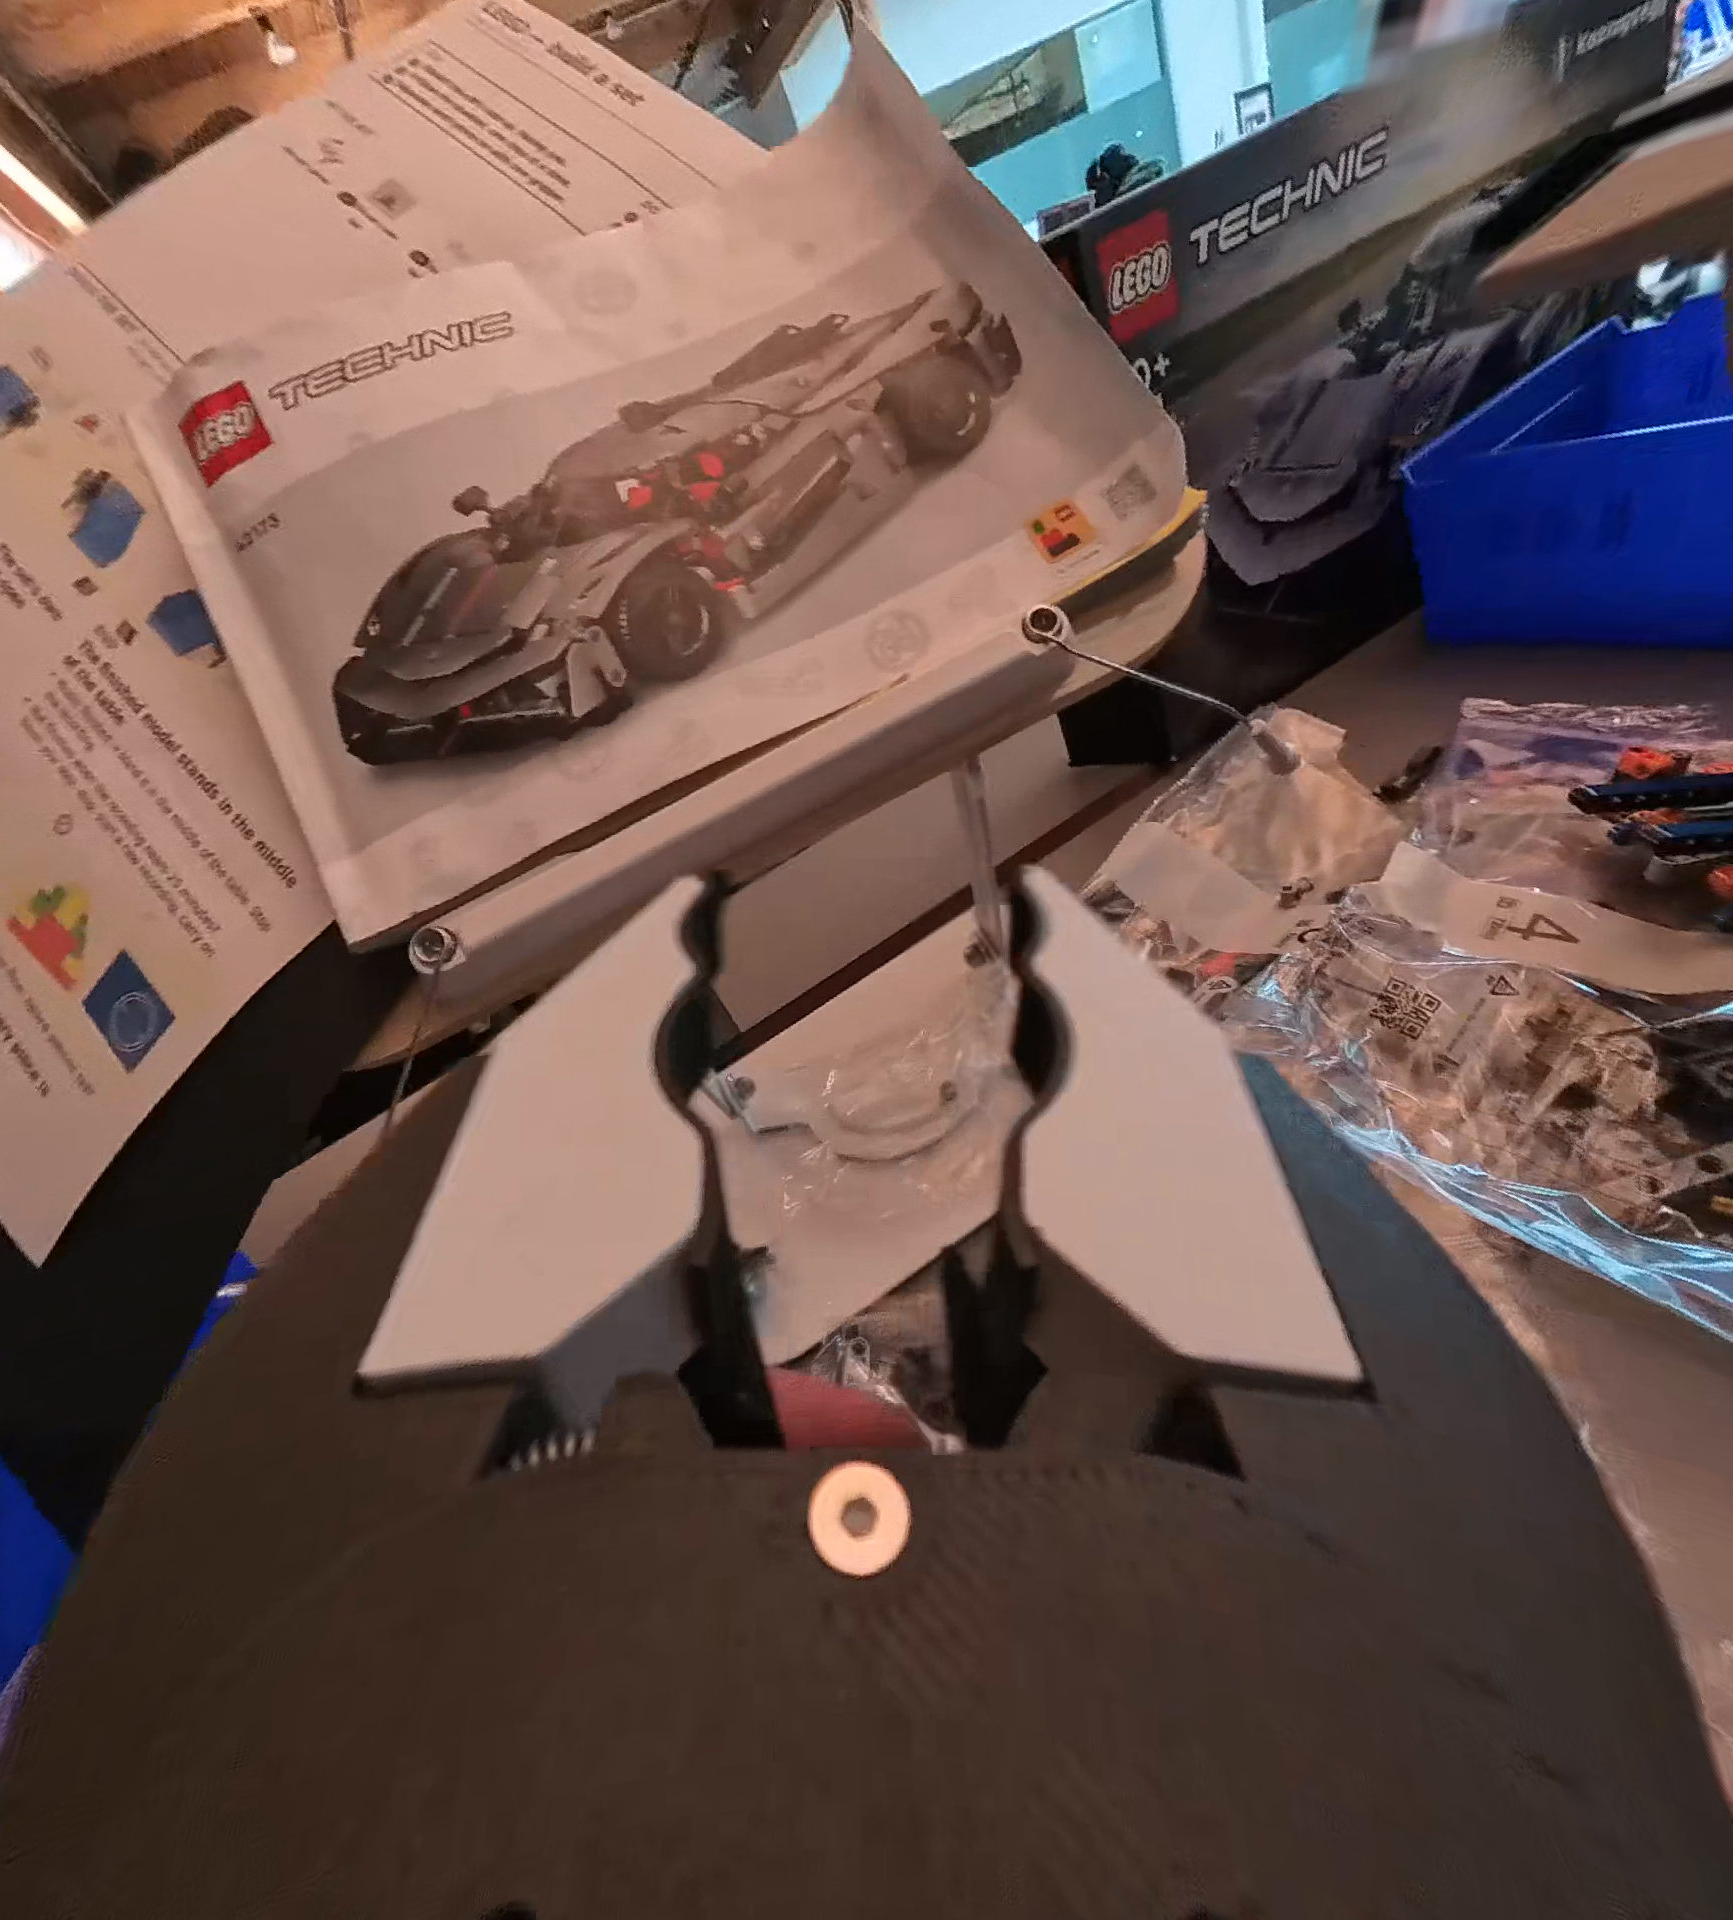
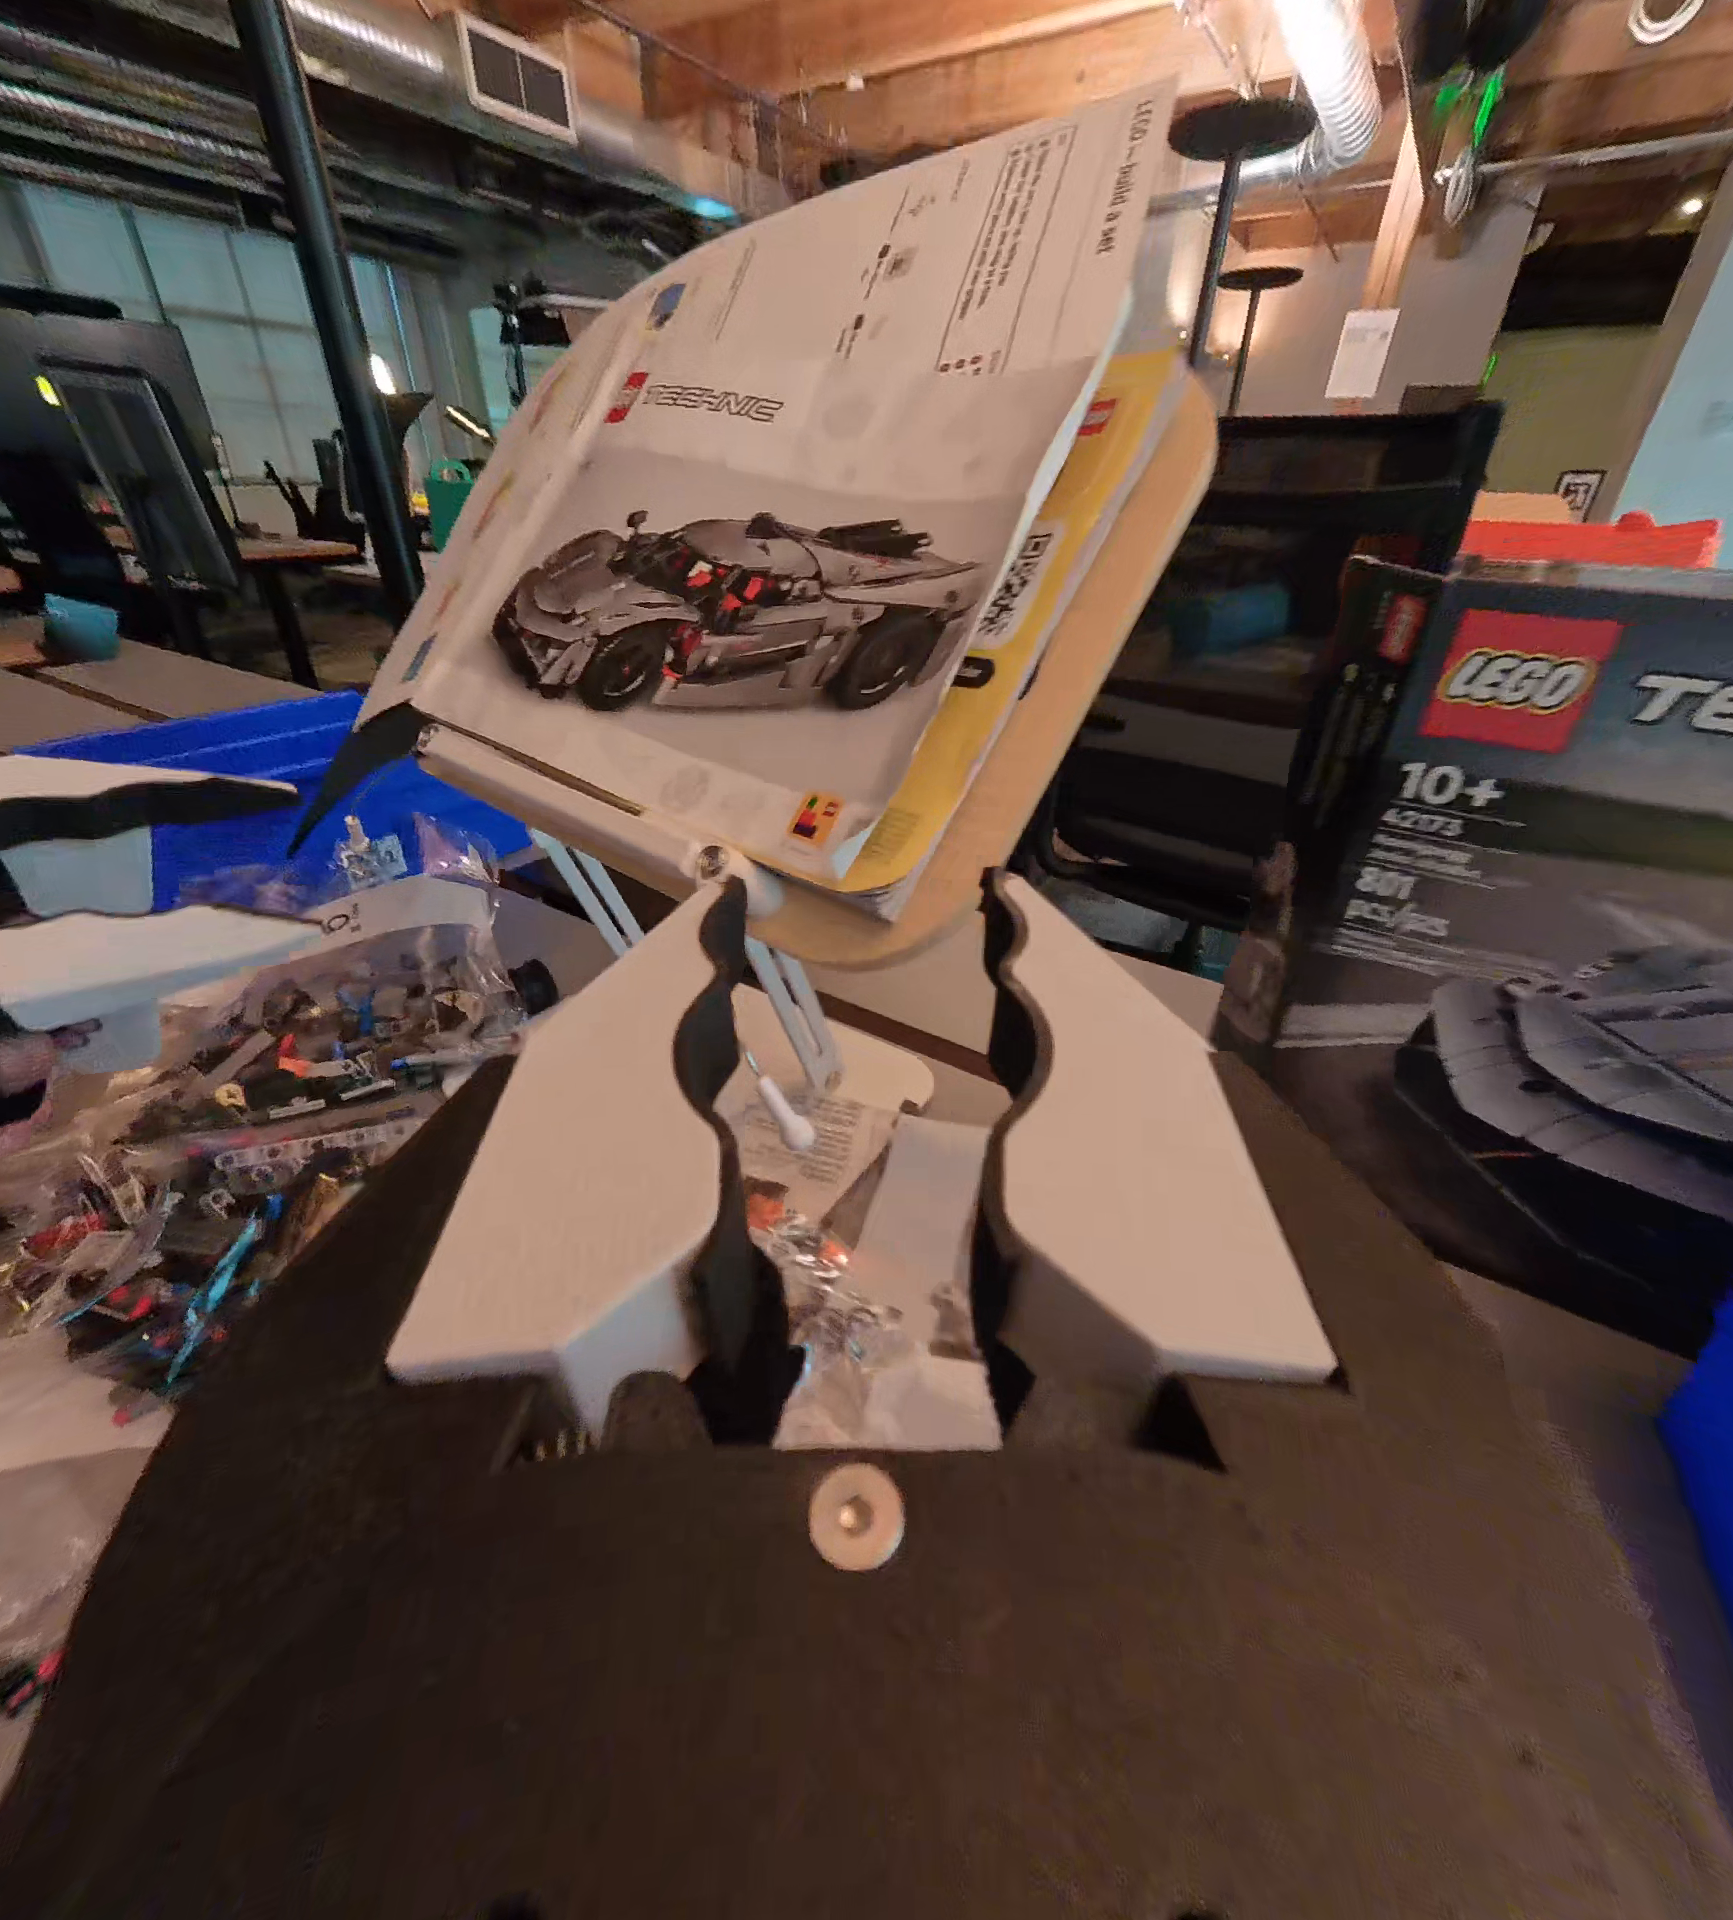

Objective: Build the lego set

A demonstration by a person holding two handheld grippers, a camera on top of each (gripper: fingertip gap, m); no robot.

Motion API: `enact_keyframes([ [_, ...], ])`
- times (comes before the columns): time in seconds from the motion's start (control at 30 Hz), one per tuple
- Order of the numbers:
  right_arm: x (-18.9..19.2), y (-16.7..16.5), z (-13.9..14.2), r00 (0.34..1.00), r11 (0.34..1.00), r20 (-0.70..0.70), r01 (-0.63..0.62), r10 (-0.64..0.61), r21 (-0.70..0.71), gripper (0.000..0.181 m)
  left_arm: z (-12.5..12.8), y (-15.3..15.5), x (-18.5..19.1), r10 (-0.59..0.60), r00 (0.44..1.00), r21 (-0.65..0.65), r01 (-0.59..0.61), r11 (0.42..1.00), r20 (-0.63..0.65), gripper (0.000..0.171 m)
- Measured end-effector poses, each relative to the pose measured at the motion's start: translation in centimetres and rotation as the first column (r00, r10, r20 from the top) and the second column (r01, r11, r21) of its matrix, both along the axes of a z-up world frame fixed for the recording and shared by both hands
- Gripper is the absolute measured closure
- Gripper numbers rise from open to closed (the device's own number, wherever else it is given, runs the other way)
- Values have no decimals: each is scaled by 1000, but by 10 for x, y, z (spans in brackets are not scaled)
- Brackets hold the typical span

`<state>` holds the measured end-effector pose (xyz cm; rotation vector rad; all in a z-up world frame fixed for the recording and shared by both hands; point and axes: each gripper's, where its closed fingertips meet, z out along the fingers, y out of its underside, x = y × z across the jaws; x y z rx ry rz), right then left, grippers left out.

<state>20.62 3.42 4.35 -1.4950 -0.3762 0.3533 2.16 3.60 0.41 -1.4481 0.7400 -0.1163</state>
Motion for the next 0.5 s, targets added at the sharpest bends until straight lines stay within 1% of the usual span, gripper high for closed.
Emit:
enact_keyframes([
  [0.03, 8, -2, 2, 1000, 1000, 24, 11, -11, -9, 133, -1, 1, 2, 4, 1000, 0, -4, 1000, -2, 102],
  [0.07, 14, -4, 2, 998, 1000, 60, 8, -6, -28, 131, 0, 0, 4, 0, 1000, 8, 0, 1000, -2, 92],
  [0.1, 21, -6, -1, 995, 998, 96, -1, 7, -59, 130, -1, -2, 8, -17, 1000, 16, 17, 1000, -11, 90],
  [0.13, 31, -7, -5, 991, 996, 130, -3, 15, -91, 130, -3, -5, 12, -36, 999, 20, 37, 999, -31, 95],
  [0.17, 39, -10, -12, 985, 991, 168, -19, 41, -130, 131, -7, -7, 16, -58, 997, 17, 59, 998, -60, 115],
  [0.2, 46, -14, -24, 975, 980, 203, -53, 92, -190, 130, -10, -9, 19, -78, 994, 9, 79, 997, -81, 125],
  [0.23, 51, -20, -39, 961, 959, 225, -99, 161, -267, 128, -14, -10, 21, -88, 992, -8, 88, 996, -90, 127],
  [0.27, 55, -28, -57, 940, 926, 239, -154, 245, -346, 122, -17, -10, 23, -94, 991, -28, 92, 995, -92, 128],
  [0.3, 62, -32, -74, 922, 903, 266, -162, 282, -399, 116, -20, -11, 26, -106, 990, -40, 103, 994, -96, 132],
  [0.33, 72, -35, -91, 906, 889, 307, -136, 291, -438, 113, -22, -12, 30, -124, 987, -46, 120, 992, -100, 132],
  [0.4, 81, -44, -127, 864, 841, 359, -126, 354, -526, 106, -26, -15, 35, -146, 983, -59, 140, 988, -110, 133],
  [0.47, 83, -51, -154, 830, 792, 384, -109, 405, -600, 99, -30, -16, 38, -159, 981, -79, 151, 985, -109, 128],
  [0.5, 82, -53, -163, 812, 776, 398, -102, 426, -623, 98, -31, -17, 40, -172, 980, -88, 163, 983, -99, 128],
])
